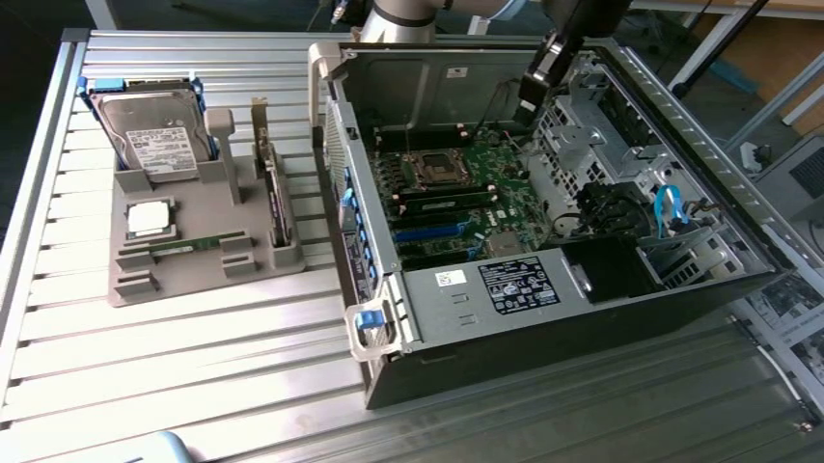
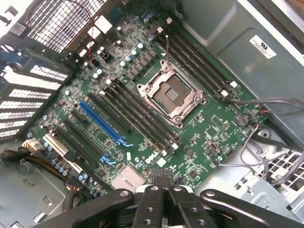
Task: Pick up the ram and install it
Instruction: 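Press down the ram until it locks into place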
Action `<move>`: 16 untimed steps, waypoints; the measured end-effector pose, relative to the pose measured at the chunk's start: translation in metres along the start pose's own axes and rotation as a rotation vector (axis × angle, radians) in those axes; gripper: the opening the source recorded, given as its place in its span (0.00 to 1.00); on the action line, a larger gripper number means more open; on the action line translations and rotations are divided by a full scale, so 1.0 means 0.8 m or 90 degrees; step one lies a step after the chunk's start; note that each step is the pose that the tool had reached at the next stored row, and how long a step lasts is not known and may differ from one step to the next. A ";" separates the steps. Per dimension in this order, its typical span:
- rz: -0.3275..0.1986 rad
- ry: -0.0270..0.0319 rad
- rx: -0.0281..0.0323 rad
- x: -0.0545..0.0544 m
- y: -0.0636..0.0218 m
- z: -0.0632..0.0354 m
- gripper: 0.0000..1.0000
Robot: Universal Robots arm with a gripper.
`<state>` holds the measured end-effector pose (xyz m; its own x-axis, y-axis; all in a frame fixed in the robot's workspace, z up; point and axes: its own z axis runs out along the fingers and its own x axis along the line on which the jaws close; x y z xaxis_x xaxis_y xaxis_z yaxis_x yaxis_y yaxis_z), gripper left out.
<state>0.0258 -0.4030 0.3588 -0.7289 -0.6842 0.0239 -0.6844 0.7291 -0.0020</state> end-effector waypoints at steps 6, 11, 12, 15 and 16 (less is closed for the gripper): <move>0.024 0.0000 -0.0006 0.000 0.000 0.000 0.11; 0.066 0.0001 -0.0016 0.000 0.000 0.001 0.11; 0.071 0.0001 -0.0018 0.000 0.000 0.001 0.11; 0.086 0.0001 -0.0021 0.000 0.000 0.001 0.11; 0.090 0.0001 -0.0022 0.000 0.000 0.001 0.11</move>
<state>0.0257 -0.4030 0.3579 -0.8183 -0.5743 0.0238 -0.5745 0.8185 -0.0019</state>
